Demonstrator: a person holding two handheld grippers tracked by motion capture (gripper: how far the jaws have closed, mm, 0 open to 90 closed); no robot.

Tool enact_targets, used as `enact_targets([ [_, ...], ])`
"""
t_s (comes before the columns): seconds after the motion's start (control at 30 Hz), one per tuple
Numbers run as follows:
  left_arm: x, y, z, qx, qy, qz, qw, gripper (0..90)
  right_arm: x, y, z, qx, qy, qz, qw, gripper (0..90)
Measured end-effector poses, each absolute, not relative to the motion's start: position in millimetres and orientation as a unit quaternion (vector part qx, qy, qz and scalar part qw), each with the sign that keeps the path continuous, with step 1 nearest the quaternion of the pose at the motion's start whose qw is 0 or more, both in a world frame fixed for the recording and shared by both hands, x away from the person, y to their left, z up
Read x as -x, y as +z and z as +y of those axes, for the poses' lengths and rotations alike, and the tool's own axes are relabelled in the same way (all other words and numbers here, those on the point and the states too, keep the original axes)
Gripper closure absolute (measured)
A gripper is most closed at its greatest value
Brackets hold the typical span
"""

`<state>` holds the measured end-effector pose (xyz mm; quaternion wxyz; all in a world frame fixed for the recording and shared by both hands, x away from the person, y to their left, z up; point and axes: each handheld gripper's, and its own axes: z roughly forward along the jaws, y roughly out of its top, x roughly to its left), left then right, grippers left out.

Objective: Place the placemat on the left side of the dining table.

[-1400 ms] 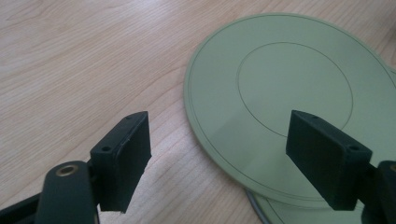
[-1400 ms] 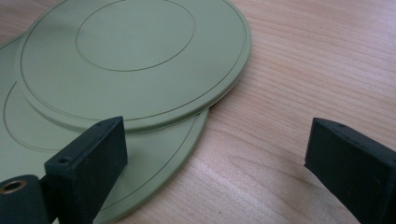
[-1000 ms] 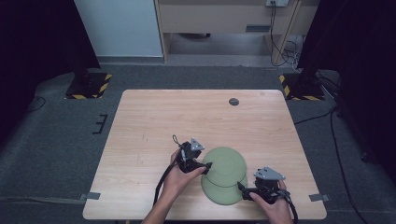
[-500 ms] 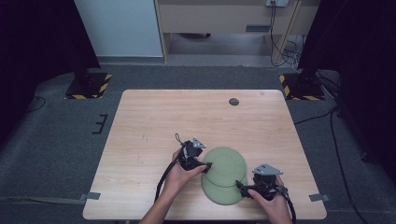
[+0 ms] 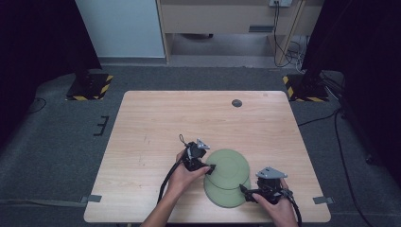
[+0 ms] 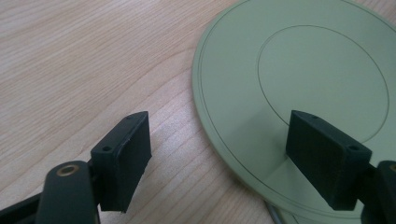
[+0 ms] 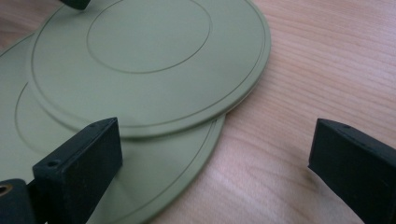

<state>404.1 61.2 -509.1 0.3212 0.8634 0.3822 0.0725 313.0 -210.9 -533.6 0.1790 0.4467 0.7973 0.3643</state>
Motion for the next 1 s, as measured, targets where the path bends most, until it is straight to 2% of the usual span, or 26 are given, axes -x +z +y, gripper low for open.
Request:
enact_targets([
  [0.7, -422, -511, 55, -0.859, 0.041, 0.4, 0.317, 22.6, -328, -527, -201, -0.456, 0.331, 0.803, 0.194, 0.9],
  [1.0, -421, -512, 56, -0.854, 0.011, 0.41, 0.319, 27.2, -331, -530, -204, -0.459, 0.344, 0.796, 0.192, 1.0],
])
